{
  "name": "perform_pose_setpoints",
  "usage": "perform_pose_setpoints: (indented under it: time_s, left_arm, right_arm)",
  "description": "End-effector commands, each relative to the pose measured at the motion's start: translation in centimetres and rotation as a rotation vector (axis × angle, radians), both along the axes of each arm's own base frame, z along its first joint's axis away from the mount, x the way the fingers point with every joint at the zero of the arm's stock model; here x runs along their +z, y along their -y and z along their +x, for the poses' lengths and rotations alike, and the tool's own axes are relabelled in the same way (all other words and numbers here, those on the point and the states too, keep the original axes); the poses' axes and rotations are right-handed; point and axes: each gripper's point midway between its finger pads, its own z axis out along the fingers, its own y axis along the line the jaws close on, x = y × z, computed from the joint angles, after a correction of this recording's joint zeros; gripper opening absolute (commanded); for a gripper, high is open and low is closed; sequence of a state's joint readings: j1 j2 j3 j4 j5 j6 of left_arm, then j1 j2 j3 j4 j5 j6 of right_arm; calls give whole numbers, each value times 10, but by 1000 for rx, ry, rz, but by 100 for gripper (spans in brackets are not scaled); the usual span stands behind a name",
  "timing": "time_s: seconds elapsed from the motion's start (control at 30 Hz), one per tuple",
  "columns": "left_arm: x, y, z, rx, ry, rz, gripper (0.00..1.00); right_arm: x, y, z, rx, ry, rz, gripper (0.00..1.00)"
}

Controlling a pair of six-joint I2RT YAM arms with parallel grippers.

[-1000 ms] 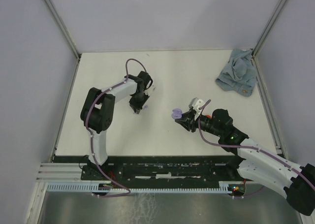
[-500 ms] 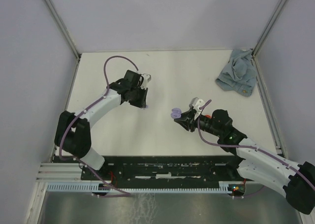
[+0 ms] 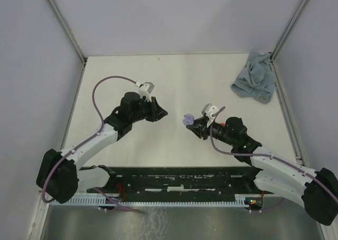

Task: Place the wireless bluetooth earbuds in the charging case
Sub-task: Pick up the earbud from the center of the board, then place the earbud in the charging case.

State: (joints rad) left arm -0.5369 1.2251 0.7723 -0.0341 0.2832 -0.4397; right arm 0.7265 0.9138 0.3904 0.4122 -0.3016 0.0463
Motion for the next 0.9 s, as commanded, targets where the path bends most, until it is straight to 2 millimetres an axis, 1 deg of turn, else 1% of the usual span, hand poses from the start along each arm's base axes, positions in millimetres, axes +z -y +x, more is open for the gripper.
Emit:
perform_pose_setpoints:
  time_s: [0.0, 0.13, 0.33, 0.5, 0.63, 0.87]
  left_arm:
    - [65, 28, -10, -45, 141, -298, 11]
    - [79, 44, -27, -89, 156, -373, 10]
    - [102, 52, -43, -84, 191, -464, 10]
    - [116, 65, -58, -130, 210, -516, 10]
    - [117, 74, -63, -142, 215, -528, 10]
    - [112, 89, -65, -152, 210, -533, 10]
  right_arm:
    - [15, -1, 9, -24, 80, 37, 7]
    - [17, -1, 10, -32, 112, 62, 7]
    - [19, -1, 13, -34, 159, 83, 7]
    - [22, -4, 11, -18, 174, 103, 7]
    - [26, -4, 10, -16, 182, 120, 7]
    - [31, -3, 6, -9, 192, 135, 7]
